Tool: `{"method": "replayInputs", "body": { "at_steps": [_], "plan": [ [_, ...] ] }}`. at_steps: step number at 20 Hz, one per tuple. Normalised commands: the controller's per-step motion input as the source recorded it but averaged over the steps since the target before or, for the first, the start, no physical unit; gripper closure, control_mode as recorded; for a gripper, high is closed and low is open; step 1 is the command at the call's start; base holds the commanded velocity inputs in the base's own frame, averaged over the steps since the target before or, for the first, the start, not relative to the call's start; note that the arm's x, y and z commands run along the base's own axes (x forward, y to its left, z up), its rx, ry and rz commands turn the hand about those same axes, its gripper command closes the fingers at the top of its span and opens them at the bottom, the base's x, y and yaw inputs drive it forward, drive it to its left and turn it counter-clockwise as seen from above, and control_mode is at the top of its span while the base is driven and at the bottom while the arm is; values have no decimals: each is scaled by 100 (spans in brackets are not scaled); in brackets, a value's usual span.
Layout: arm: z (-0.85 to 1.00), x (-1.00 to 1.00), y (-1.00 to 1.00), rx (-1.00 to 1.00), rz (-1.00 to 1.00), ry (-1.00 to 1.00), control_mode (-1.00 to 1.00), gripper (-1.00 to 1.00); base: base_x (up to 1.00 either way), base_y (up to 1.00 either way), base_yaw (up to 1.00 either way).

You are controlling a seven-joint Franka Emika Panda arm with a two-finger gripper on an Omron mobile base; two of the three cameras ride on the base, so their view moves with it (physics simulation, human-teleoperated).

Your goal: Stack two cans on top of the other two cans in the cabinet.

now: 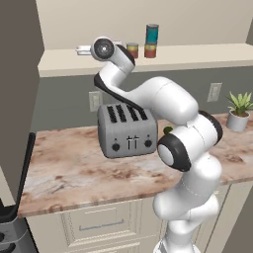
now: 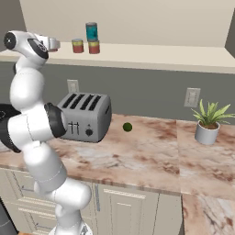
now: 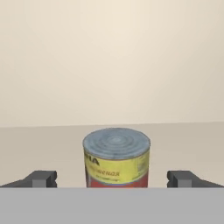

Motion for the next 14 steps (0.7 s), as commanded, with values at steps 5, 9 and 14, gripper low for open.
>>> {"method": "replayInputs", "body": {
  "at_steps": [5,9,14],
  "plan": [
    [0,16,0,0,0,1,-100,-100,0,0,0],
    [0,13,0,0,0,1,-100,-100,0,0,0],
    [-1,13,0,0,0,0,-100,-100,0,0,0]
  ]
}}
